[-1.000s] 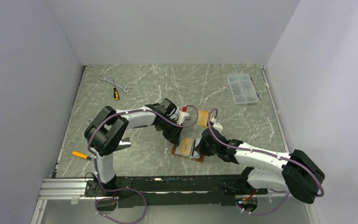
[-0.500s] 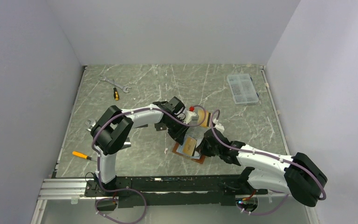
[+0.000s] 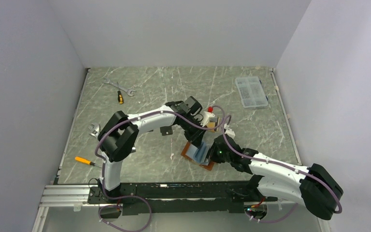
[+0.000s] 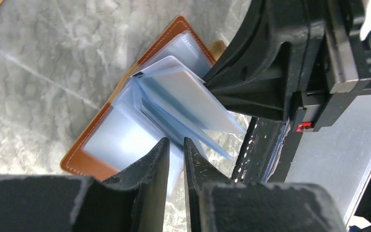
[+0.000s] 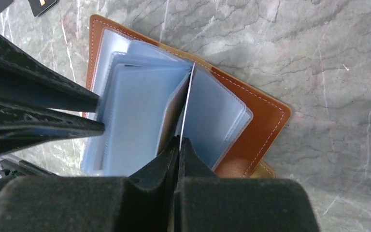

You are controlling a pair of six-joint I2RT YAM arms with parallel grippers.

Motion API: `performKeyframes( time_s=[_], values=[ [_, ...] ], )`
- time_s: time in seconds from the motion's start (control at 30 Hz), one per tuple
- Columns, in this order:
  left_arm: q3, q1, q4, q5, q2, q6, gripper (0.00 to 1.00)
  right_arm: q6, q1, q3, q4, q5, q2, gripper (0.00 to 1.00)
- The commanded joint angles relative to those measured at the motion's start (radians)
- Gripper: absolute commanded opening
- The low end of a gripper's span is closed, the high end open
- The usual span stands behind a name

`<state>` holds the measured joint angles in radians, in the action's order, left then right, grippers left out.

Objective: Put the credit cards into the card holder
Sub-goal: Turn over the card slot in the card holder.

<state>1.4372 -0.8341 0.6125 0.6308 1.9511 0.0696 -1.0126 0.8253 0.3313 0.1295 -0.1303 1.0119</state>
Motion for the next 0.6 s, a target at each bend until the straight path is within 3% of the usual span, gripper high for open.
performKeyframes(
  time_s=[0.0,0.23,0.57],
  values=[
    [0.020,-0.022,-0.021,-0.071,0.051,0.065,0.22,0.042,0.001,-0.027,0.056,0.003,-0.035,0.00],
    [-0.007,-0.022,-0.003,-0.137,0.078,0.112,0.21,0.044,-0.012,-0.015,0.196,-0.025,-0.195,0.00],
    [-0.040,-0.021,-0.016,-0.122,0.052,0.108,0.20,0.069,-0.013,0.075,0.424,-0.081,-0.329,0.00]
  ],
)
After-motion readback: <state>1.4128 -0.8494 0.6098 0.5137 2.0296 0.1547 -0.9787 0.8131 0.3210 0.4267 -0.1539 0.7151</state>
